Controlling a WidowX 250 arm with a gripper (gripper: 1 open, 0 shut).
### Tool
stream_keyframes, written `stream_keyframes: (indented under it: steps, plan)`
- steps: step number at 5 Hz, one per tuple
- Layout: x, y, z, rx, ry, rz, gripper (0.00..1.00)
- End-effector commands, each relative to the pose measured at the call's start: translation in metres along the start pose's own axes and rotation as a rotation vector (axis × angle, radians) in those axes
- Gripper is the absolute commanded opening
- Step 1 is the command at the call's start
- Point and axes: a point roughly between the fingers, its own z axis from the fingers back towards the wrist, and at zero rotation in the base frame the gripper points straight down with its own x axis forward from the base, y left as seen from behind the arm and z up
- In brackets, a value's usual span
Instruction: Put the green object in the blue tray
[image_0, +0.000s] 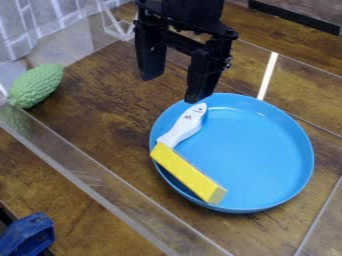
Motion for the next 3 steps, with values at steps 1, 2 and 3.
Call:
stream_keyframes:
  steps: [1,2,3]
  plan:
    - [0.0025,0.0049,-0.0002,0.0,0.013,-0.002,1.0]
    - [0.0047,0.0113,0.0056,0.001,0.026,-0.003,1.0]
    - [0.0027,0.013,-0.0036,-0.006,0.038,0.086,1.0]
